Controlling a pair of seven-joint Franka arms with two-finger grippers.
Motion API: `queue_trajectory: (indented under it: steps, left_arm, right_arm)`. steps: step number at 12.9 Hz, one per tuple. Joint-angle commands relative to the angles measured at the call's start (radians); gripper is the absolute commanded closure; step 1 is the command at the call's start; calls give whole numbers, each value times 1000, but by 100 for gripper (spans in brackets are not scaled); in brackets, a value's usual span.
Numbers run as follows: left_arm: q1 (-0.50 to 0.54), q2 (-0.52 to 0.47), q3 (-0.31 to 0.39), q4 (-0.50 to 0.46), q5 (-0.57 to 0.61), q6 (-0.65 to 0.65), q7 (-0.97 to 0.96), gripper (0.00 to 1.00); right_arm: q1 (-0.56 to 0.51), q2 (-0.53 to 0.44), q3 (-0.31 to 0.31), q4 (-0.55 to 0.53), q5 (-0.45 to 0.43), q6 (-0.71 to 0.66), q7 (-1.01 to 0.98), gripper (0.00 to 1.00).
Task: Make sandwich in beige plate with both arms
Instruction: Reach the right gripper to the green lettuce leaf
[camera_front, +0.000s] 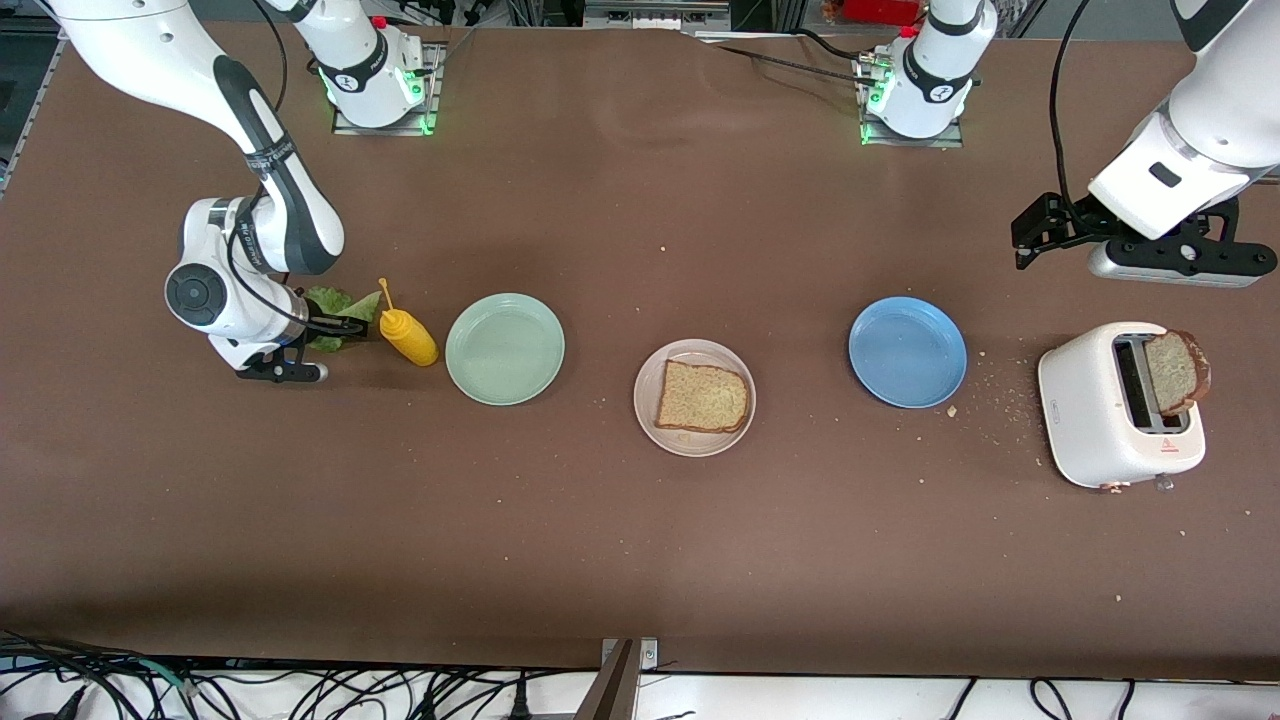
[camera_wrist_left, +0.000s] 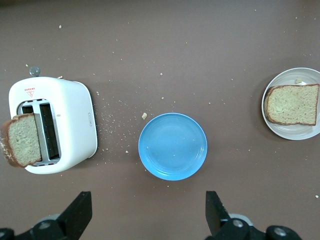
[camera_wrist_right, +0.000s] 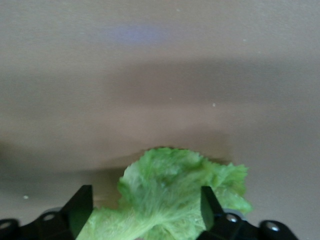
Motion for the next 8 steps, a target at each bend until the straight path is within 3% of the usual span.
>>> queue_trajectory:
  steps: [1,2,3,8]
  left_arm:
    - [-1,7,1,19,-18,-5,-1,0]
    - [-1,6,1,19,-18,-5,-1,0]
    - [-1,7,1,19,-18,-4,-1,0]
    - [-1,7,1,19,-18,-5,-1,0]
  right_arm:
    - [3,4,-6,-15,-20,28,7,65]
    - [3,4,-6,-14,-20,27,4,88]
    - [3,7,-6,-14,-20,27,3,100]
    - [4,-6,-5,17,-20,-1,-28,100]
